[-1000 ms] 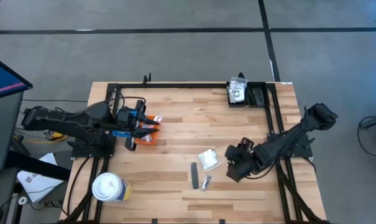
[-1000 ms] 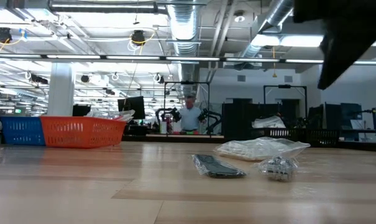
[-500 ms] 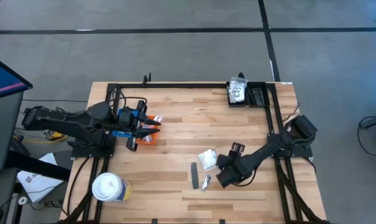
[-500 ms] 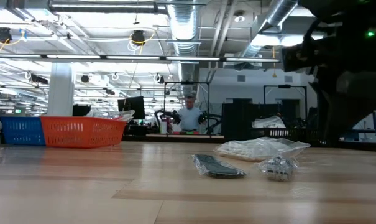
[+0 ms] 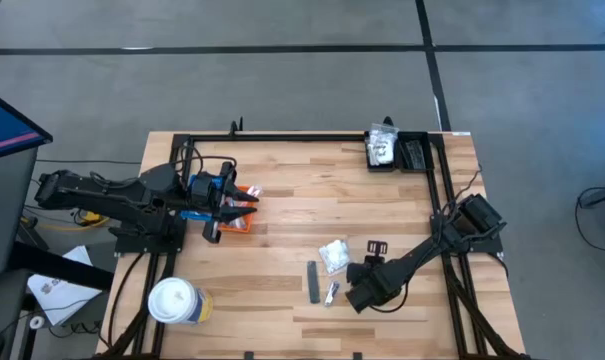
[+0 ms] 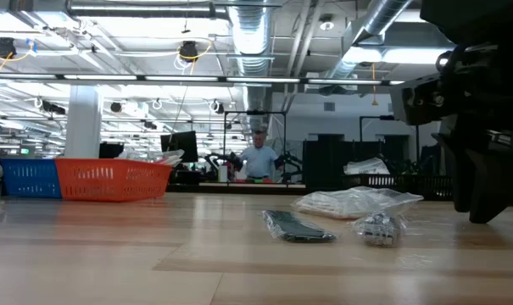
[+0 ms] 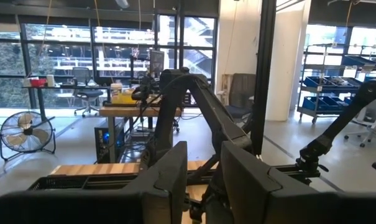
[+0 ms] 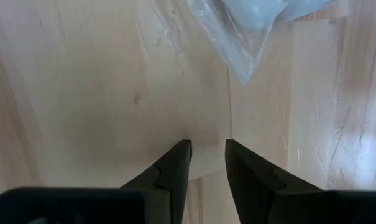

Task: Pick & Place Travel size toiletries
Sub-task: Put the cotton pack into the left black bin

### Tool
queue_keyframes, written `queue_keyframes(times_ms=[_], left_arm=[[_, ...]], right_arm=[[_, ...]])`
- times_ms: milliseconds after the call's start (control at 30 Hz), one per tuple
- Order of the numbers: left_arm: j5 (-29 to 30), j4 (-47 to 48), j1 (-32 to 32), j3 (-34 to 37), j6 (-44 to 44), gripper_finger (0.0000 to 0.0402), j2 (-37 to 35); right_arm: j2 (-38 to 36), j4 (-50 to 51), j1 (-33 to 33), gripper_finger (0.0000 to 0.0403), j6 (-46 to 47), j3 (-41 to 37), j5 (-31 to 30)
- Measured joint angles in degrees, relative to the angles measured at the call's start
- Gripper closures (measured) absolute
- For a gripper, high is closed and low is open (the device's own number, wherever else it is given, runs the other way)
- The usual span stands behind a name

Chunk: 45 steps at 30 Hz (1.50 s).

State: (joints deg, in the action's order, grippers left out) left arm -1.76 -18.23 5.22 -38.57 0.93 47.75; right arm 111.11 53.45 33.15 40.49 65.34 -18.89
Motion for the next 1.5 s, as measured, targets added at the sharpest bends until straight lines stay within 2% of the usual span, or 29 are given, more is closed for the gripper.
queue_keyframes(times_ms=[200,267,400,700,967,1167,1500], left_arm=[[0.00,-0.05,0.01,0.00,0.00,0.0309,0.00],[0.00,-0.05,0.01,0.00,0.00,0.0309,0.00],[0.00,-0.18,0.01,0.00,0.00,0.0309,0.00],[0.00,-0.16,0.01,0.00,0.00,0.0309,0.00],[0.00,-0.16,0.01,0.00,0.00,0.0309,0.00],[-0.02,-0.18,0.01,0.00,0.52,0.0309,0.00],[-0.02,-0.20,0.01,0.00,0.63,0.0309,0.00]], right_arm=[[0.37,3.90,0.42,0.0269,1.08,2.30,-2.92],[0.54,4.24,0.28,0.0253,0.81,4.52,-5.69],[0.42,2.93,-0.30,0.0222,-4.16,7.59,-10.38],[0.90,2.26,-1.57,0.0189,-7.01,7.82,-11.02],[0.90,-0.30,-0.59,0.0197,-7.44,7.82,-10.30],[0.81,-4.32,-0.48,0.0214,-6.28,4.93,-9.47],[0.79,-4.78,-1.26,0.0247,-4.99,3.69,-9.64]])
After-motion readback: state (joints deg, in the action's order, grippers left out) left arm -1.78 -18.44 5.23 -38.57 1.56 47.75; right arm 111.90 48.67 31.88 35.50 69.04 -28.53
